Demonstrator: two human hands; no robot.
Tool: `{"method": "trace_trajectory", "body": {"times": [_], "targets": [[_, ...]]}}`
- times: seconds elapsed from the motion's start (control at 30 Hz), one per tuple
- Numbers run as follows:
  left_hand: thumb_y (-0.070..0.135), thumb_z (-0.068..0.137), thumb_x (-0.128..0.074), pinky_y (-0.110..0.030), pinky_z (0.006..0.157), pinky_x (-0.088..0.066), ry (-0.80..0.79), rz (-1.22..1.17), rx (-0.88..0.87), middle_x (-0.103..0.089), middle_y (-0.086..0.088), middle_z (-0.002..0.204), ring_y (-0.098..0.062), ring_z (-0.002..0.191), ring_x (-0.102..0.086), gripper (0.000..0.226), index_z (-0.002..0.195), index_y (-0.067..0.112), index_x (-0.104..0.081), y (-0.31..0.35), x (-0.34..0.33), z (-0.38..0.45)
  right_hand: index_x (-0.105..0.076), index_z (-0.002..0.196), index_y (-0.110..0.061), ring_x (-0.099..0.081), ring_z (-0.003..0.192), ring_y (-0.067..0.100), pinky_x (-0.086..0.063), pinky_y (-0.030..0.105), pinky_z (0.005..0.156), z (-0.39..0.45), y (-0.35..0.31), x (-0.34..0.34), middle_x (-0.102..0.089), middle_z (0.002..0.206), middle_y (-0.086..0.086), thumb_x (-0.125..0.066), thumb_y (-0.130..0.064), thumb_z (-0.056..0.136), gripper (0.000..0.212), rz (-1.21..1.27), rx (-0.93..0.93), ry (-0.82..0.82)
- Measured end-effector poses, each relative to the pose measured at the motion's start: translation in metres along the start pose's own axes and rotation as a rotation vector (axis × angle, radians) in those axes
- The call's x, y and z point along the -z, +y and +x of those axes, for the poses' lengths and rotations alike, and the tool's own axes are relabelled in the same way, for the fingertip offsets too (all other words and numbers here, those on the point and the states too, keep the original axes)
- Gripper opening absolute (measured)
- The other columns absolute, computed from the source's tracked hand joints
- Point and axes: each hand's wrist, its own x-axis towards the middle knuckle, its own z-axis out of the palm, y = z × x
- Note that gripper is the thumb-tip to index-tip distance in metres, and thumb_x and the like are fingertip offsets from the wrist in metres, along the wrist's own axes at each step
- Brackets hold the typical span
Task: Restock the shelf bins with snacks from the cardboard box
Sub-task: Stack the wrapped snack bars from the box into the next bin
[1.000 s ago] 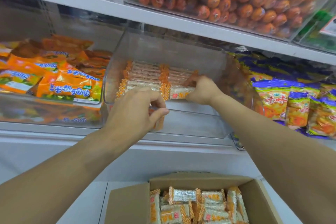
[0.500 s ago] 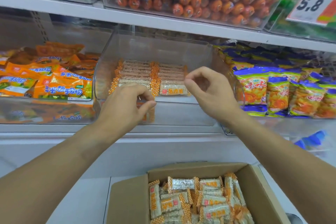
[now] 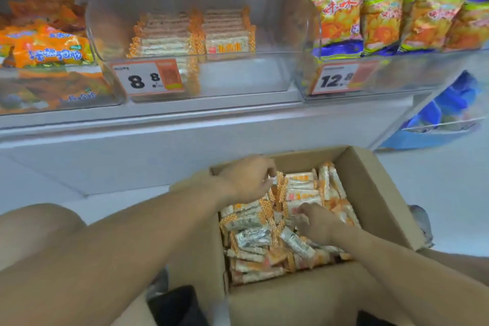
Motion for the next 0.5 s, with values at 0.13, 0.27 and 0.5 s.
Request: {"method": "trace_trajectory", "body": {"times": [0.13,0.27,0.5], "targets": [[0.015,0.096,-0.054,-0.029,0.103,-0.042,-0.139,-0.072,0.325,-0.055,-0.009,0.133,-0.025,0.125,-0.052,0.038,0.134,0.012,-0.054,-0.034,-0.095,-0.022,-0.029,0.154,-0.021,-0.039,0.140,0.031,-0.044,0.036,0.105,-0.006,0.014,-0.017,-0.017,0.159,0.010,-0.056,-0.014,0.096,0.064,0.007,0.035,0.078],[0.007,0.095,-0.051,-0.033,0.112,-0.035,-0.127,-0.124,0.456,-0.039,-0.010,0.147,-0.026,0.135,-0.041,0.057,0.150,0.010,-0.037,-0.040,-0.145,-0.030,-0.033,0.149,-0.019,-0.020,0.146,0.029,-0.043,0.039,0.105,0.000,0.030,-0.010,-0.011,0.157,0.009,-0.057,-0.013,0.095,0.060,0.094,-0.012,0.409],[-0.007,0.088,-0.057,-0.030,0.104,-0.037,-0.090,0.008,0.420,-0.051,-0.004,0.131,-0.023,0.126,-0.044,0.049,0.131,0.014,-0.054,-0.046,-0.162,-0.030,-0.012,0.159,-0.027,-0.024,0.150,0.032,-0.041,0.040,0.110,0.014,0.045,-0.012,0.001,0.166,0.002,-0.046,0.005,0.094,0.080,0.076,-0.031,0.061]]}}
